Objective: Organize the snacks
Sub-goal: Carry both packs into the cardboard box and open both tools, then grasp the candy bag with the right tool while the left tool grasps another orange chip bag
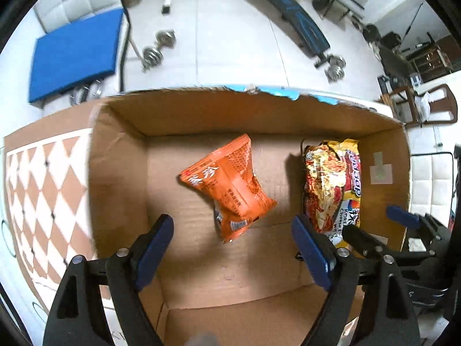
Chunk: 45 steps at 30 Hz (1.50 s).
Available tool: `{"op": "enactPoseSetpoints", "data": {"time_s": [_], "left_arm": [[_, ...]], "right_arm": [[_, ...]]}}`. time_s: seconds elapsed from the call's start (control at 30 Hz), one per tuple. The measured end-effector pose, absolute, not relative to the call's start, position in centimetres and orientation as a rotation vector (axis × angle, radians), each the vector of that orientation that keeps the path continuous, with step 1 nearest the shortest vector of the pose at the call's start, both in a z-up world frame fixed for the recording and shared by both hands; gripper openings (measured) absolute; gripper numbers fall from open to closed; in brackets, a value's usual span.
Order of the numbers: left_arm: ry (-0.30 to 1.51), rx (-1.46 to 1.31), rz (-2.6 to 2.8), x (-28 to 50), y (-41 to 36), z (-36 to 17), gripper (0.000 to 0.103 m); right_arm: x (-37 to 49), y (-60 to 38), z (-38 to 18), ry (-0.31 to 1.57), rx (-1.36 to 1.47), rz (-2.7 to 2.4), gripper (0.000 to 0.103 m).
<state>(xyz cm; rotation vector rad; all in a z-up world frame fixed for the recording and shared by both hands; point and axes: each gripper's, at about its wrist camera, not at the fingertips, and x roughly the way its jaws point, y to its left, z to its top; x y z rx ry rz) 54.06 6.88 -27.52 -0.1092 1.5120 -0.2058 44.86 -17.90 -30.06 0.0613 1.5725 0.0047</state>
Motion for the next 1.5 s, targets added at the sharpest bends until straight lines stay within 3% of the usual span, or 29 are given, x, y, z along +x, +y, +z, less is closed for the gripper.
{"op": "enactPoseSetpoints", "data": {"time_s": [0.47, 1.07, 1.3, 1.5], "left_arm": [[1.272, -0.045, -0.118, 44.4, 6.3, -20.8, 0.084], [1.110, -0.025, -0.122, 36.4, 5.3, -13.8, 0.084], [1.162, -0.034, -0.097, 33.7, 5.8, -14.4, 0.084], [1.332, -0.090, -0.004, 29.2, 8.1, -20.4, 0.084]], "right_arm": [[34.5, -19.5, -23.2, 1.352, 0.036, -0.037, 0.101], [26.4, -19.9, -15.1, 1.182, 0.078, -0.001, 0.101], [23.9, -20.4, -15.8, 1.253, 0.140, 0.045, 0.101], [19.9, -20.7, -23.9, 1.532, 0.231, 0.104, 0.101]]}}
